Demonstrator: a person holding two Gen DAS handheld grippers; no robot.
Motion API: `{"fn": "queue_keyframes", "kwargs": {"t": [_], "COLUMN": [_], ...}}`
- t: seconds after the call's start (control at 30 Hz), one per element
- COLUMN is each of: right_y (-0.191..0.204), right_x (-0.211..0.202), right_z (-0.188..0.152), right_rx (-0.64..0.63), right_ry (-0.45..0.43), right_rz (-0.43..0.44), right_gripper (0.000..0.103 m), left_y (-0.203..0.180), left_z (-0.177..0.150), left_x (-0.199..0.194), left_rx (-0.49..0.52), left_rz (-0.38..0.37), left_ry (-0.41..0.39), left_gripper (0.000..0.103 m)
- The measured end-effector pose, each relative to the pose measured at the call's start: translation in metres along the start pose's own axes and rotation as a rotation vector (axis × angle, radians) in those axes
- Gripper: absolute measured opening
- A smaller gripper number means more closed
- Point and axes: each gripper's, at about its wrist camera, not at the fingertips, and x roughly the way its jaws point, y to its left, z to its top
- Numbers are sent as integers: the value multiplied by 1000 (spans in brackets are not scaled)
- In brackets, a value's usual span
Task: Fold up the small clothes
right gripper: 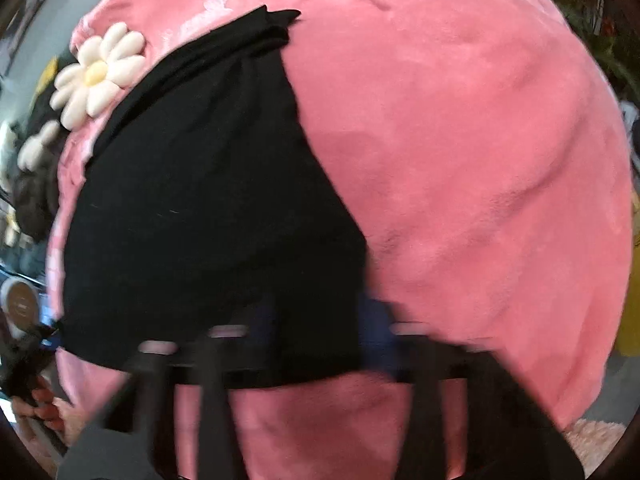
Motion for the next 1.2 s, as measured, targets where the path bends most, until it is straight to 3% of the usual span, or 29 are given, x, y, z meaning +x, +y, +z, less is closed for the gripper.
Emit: {"fn": "queue_keyframes", "kwargs": {"t": [0.1, 0.27, 0.4, 0.6, 0.93, 1.2], "right_y": [3, 6, 11, 6, -11, -22], "right_x": [-18, -59, -89, -122, -162, -191], "right_z": [1, 5, -2, -39, -123, -147], "right_rx": [15, 45, 20, -13, -65, -70], "right_ry": [-24, -55, -64, -38, 57, 80], "right_rz": [41, 118, 120, 103, 65, 53], "right_gripper": [7, 6, 6, 6, 6, 6], "left_y": [7, -1, -1, 2, 15, 20], "left_z": [-5, -10, -14, -37, -128, -159], "left_x": [-4, -41, -71, -109, -155, -183], "left_rx": [-64, -67, -65, -28, 87, 123], "left_rz": [-72, -128, -197, -172, -116, -105], "left_ry": [45, 13, -4, 12, 63, 89], "left_gripper": [3, 3, 3, 3, 3, 3]}}
